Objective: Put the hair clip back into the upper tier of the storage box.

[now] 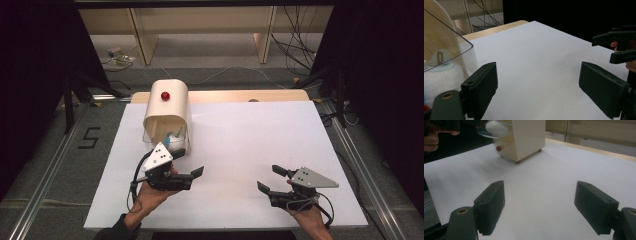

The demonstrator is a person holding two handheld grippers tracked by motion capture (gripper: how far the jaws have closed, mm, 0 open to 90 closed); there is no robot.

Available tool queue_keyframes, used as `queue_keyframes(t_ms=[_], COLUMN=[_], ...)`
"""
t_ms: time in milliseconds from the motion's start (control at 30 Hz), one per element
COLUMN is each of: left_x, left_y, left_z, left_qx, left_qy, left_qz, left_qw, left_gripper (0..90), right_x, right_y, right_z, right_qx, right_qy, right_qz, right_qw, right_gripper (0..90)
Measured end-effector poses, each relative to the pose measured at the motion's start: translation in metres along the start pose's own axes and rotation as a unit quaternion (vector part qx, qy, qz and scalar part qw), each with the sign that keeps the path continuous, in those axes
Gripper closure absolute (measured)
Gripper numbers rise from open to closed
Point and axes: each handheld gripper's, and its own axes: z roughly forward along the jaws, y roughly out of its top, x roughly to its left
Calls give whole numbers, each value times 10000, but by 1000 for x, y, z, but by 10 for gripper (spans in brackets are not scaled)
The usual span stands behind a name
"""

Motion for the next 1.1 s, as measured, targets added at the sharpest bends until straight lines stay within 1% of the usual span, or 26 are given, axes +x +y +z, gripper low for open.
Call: queue_keyframes(t_ms=[200, 367, 433, 633, 700, 833, 1100], left_x=[-1, -1, -2, -4, -4, -4, -5], left_y=[-2, -5, -6, -10, -11, -13, -18], left_z=[-1, -2, -2, 0, 0, -1, -6], left_qx=[-16, -18, -5, 44, 63, 38, -17], left_qy=[-15, 18, 50, 38, 34, -3, 30], left_qz=[19, 36, 103, 121, 156, 104, 68], left_qw=[10000, 10000, 9999, 9999, 9999, 9999, 10000], left_gripper=[150, 150, 150, 149, 149, 148, 148], right_x=[0, 0, 0, 0, 0, 0, 0], right_y=[0, 0, 0, 0, 0, 0, 0], right_z=[0, 0, 0, 0, 0, 0, 0], right_qx=[-3, 0, 7, 3, 1, -1, 5], right_qy=[-2, -2, -12, -3, -3, 1, -11], right_qz=[4, -1, 15, 22, 24, 32, 46], right_qw=[10000, 10000, 10000, 10000, 10000, 10000, 10000], right_gripper=[255, 255, 254, 254, 255, 254, 254])
